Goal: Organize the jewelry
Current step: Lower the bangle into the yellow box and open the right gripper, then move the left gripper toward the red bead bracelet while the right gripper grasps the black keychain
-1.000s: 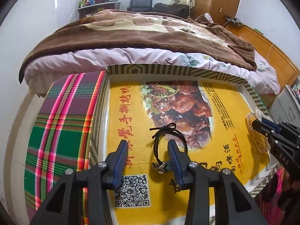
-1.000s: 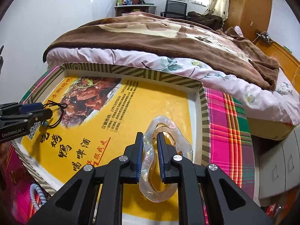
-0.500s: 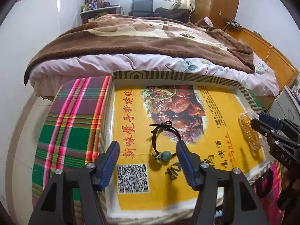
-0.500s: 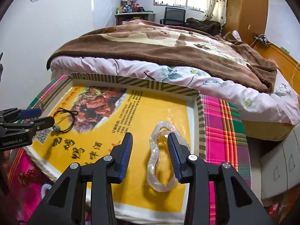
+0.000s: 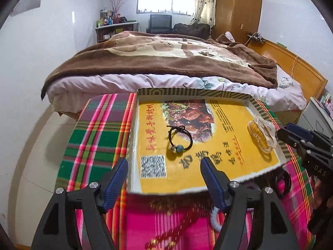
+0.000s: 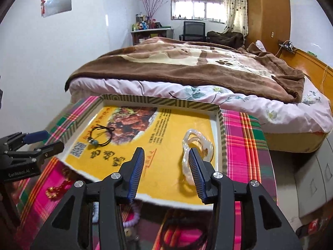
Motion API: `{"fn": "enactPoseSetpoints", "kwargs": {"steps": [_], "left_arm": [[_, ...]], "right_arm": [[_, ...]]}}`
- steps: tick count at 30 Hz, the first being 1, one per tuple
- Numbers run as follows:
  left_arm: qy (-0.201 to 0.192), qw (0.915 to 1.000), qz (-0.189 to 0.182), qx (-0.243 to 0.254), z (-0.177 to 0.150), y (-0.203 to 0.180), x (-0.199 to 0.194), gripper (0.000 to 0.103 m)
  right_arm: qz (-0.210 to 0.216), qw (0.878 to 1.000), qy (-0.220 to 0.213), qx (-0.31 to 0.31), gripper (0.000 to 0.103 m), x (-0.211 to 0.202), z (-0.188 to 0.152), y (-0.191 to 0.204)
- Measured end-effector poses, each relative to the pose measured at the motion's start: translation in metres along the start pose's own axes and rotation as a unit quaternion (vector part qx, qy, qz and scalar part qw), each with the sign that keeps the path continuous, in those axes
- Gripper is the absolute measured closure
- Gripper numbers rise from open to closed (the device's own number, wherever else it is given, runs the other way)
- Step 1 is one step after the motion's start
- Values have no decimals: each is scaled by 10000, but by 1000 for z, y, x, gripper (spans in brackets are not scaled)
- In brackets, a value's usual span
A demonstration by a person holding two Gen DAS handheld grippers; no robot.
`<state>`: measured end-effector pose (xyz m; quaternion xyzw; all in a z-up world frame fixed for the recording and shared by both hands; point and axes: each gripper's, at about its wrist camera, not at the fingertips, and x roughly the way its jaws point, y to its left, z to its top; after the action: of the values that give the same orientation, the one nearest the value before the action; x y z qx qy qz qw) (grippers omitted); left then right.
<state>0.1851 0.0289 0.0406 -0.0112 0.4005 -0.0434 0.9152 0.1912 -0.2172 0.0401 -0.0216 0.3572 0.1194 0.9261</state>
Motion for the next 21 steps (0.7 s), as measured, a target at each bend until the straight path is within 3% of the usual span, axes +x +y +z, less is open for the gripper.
{"fn": "enactPoseSetpoints", "kwargs": {"steps": [12, 21], "left_arm": [[-352, 9989, 182, 237, -51, -7, -51, 24], [-326, 9993, -76, -188, -92, 25, -66, 23]], "right_arm": [[179, 9997, -74, 174, 58, -39, -45, 5], [386, 9986, 284, 211, 58, -52, -97, 9]]}}
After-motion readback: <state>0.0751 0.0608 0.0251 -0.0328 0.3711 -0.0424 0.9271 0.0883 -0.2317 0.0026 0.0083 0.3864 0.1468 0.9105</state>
